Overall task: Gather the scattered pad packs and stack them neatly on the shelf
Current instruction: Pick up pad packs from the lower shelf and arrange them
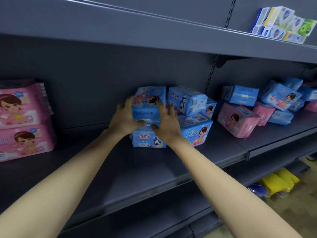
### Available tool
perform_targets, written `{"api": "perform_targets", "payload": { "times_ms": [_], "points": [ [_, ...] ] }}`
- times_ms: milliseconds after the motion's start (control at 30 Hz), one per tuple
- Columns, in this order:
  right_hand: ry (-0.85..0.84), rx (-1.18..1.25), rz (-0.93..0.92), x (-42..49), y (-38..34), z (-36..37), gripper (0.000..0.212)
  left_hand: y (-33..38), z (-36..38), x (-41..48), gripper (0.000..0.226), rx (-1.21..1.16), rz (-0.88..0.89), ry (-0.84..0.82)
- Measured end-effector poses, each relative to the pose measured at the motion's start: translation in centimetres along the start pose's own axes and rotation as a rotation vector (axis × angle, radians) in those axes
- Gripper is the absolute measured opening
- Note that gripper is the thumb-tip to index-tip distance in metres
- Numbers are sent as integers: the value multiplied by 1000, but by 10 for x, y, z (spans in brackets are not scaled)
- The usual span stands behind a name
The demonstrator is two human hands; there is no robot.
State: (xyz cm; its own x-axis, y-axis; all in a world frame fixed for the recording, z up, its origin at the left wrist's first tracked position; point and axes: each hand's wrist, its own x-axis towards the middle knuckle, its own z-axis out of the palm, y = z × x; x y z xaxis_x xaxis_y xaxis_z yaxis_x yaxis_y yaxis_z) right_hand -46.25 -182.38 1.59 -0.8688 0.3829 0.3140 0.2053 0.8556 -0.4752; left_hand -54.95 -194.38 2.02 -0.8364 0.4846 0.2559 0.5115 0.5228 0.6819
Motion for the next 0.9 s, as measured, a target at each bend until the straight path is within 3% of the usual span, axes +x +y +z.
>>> {"api": "perform_targets", "payload": {
  "times_ms": [133, 267, 433, 667, 900],
  "points": [
    [71, 13, -17, 3, -4, 10, 71, 0, 6, 5, 75, -187, 8, -33],
    [139, 21, 38, 2, -15, 19, 63, 2, 16, 5, 63, -116, 84, 128],
    [257, 6, 0, -7, -11, 19, 57, 0, 22, -3, 69, -104, 148, 230],
    [589, 138, -155, -16, 2, 8, 55, 23, 25, -19, 71, -183, 286, 393],
    [758, 186, -161, -26, 32, -25, 48, 68, 47, -24, 66, -252, 398, 388]
  ]
}}
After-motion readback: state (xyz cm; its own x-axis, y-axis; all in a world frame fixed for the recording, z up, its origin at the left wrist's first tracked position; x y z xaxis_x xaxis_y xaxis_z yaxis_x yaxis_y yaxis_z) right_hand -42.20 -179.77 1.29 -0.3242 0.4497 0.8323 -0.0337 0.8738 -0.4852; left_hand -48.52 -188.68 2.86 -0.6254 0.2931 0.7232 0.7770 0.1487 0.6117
